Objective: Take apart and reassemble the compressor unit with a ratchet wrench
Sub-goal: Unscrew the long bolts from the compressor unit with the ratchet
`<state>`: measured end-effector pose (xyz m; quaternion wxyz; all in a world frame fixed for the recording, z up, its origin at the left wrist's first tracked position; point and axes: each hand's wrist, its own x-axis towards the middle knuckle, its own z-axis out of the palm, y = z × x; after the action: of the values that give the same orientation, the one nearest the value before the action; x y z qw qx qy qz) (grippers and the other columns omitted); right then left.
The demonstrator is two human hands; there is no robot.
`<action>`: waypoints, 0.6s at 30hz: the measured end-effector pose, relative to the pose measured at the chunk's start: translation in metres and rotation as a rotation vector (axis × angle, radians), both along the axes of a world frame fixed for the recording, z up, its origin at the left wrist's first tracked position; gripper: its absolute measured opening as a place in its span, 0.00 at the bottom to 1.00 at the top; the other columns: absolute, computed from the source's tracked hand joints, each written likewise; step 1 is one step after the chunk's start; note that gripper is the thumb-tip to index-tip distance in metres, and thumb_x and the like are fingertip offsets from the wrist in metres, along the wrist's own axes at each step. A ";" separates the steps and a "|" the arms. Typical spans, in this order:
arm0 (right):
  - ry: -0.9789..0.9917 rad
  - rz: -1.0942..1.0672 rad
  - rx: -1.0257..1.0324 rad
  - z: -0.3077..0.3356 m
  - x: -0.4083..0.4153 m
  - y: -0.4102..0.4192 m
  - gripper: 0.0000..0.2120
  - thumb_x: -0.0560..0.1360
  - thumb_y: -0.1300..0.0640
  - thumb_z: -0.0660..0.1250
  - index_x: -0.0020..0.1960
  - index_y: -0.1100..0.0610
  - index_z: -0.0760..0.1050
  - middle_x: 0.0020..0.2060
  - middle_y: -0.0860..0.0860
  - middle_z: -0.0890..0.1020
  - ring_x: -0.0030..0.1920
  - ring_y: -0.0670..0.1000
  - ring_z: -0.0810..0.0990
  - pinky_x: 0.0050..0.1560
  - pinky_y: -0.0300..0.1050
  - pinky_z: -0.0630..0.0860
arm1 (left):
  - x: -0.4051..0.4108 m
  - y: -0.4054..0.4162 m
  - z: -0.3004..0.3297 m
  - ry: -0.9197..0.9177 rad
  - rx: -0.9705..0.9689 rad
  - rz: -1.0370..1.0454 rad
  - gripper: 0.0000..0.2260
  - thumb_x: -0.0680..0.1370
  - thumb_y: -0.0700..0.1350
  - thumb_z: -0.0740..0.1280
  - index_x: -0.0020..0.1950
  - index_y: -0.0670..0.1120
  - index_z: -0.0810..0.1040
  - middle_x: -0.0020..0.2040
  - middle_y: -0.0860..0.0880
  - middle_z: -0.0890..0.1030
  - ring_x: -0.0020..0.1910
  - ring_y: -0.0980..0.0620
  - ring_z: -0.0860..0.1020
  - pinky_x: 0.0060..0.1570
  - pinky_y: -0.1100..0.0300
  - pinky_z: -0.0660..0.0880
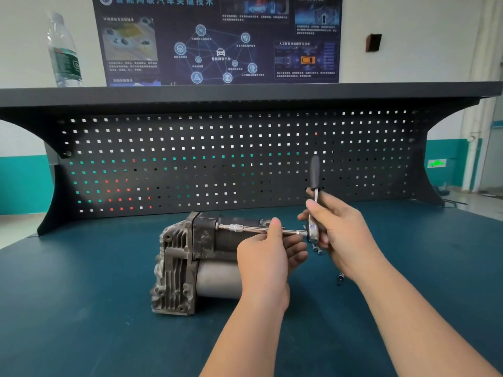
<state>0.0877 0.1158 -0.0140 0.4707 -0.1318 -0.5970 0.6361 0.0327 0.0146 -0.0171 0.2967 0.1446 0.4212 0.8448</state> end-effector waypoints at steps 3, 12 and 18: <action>0.038 -0.031 0.103 0.001 0.001 -0.003 0.10 0.77 0.59 0.65 0.55 0.49 0.79 0.30 0.50 0.81 0.20 0.41 0.66 0.20 0.32 0.64 | 0.000 0.000 -0.001 0.036 -0.030 0.014 0.12 0.78 0.44 0.66 0.40 0.37 0.76 0.23 0.46 0.78 0.20 0.53 0.76 0.20 0.67 0.72; 0.068 -0.029 0.077 0.000 0.001 -0.006 0.11 0.78 0.61 0.65 0.59 0.53 0.78 0.31 0.53 0.79 0.21 0.40 0.72 0.21 0.32 0.66 | -0.002 -0.003 -0.001 0.103 -0.114 0.026 0.13 0.78 0.45 0.65 0.38 0.39 0.76 0.23 0.47 0.78 0.19 0.54 0.75 0.20 0.67 0.71; 0.059 -0.047 0.082 0.000 0.001 -0.006 0.10 0.77 0.60 0.65 0.57 0.52 0.79 0.29 0.52 0.79 0.20 0.42 0.68 0.24 0.35 0.64 | -0.004 -0.002 0.001 0.073 -0.101 0.014 0.12 0.78 0.43 0.65 0.37 0.39 0.76 0.22 0.48 0.78 0.18 0.55 0.74 0.19 0.68 0.70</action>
<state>0.0888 0.1102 -0.0144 0.5081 -0.1075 -0.6052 0.6033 0.0292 0.0122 -0.0160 0.2822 0.1574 0.4748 0.8186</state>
